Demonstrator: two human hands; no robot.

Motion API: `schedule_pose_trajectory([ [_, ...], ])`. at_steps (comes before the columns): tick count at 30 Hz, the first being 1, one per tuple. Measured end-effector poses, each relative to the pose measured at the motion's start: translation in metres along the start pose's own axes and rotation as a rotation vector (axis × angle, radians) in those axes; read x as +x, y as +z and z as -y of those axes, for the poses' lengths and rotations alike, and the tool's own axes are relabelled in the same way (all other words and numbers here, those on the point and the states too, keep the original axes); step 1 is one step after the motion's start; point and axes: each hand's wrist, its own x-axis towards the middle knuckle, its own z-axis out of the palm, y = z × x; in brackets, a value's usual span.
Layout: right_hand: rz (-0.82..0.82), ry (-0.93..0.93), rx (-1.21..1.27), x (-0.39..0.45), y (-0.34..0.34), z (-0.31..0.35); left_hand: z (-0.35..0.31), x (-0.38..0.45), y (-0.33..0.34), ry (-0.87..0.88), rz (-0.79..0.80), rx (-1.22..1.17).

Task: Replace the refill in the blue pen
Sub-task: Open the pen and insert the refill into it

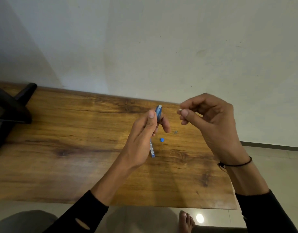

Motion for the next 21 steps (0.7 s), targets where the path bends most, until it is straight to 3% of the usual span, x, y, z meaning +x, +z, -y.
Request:
schedule_pose_trajectory([
  [6, 0.041, -0.092, -0.018, 0.000, 0.008, 0.022, 0.003, -0.003, 0.000, -0.020, 0.035, 0.108],
  [21, 0.088, -0.049, -0.364, -0.006, 0.019, 0.036, -0.005, -0.007, 0.005, -0.001, 0.010, 0.137],
])
